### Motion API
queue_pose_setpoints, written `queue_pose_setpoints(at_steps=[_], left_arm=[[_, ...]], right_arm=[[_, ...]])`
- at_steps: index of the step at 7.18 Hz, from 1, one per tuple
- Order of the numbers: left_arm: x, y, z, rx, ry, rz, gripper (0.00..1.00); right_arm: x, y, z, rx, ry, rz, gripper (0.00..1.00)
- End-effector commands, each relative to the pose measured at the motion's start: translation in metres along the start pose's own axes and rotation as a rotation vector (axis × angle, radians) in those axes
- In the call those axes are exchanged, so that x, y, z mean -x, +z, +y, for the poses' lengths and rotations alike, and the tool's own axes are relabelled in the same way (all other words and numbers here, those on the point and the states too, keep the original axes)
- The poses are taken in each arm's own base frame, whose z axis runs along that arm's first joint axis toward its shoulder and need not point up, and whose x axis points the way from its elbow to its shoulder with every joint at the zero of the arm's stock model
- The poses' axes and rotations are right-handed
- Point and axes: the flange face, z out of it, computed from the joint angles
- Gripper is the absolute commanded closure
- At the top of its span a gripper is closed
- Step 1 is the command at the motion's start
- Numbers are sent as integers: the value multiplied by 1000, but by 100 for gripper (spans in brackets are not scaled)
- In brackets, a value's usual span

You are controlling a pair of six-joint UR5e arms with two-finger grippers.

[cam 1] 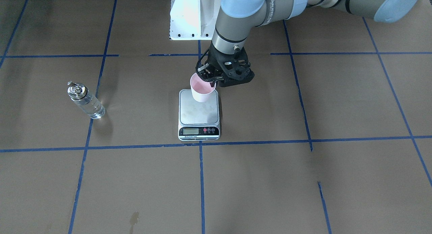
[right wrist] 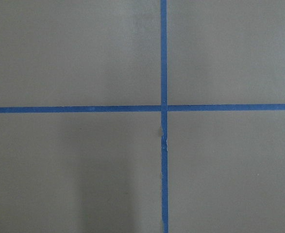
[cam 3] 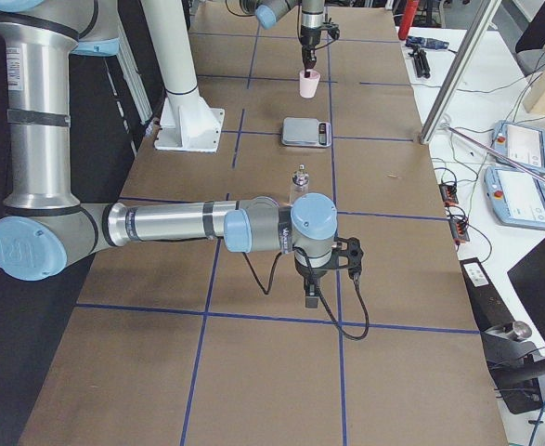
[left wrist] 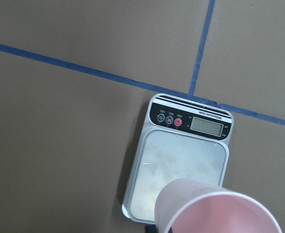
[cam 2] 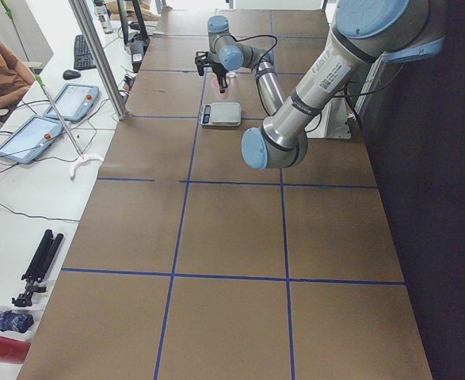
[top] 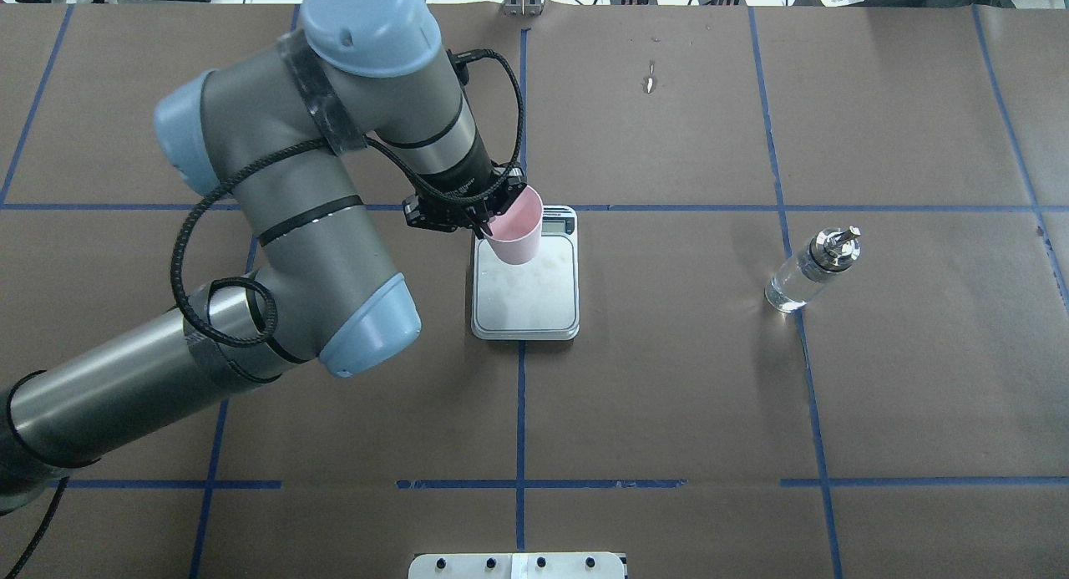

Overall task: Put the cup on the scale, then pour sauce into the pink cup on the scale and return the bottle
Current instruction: 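Carry the pink cup with the left gripper over the scale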

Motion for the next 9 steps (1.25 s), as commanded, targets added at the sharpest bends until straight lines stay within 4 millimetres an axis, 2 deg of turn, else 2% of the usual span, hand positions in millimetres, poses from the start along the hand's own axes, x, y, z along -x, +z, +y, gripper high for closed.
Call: queue_pose_setpoints(at_steps=[1, 6, 9], left_arm=[[-13, 43, 7, -24, -20, -26, 100], [-13, 72, 8, -24, -23, -57, 100], [-12, 77, 13, -18, -19, -62, 100]], right_arm=[[3, -2, -4, -4, -2, 0, 0], [9, -4, -9, -7, 2, -10, 0], [12, -7, -10, -11, -1, -10, 0]])
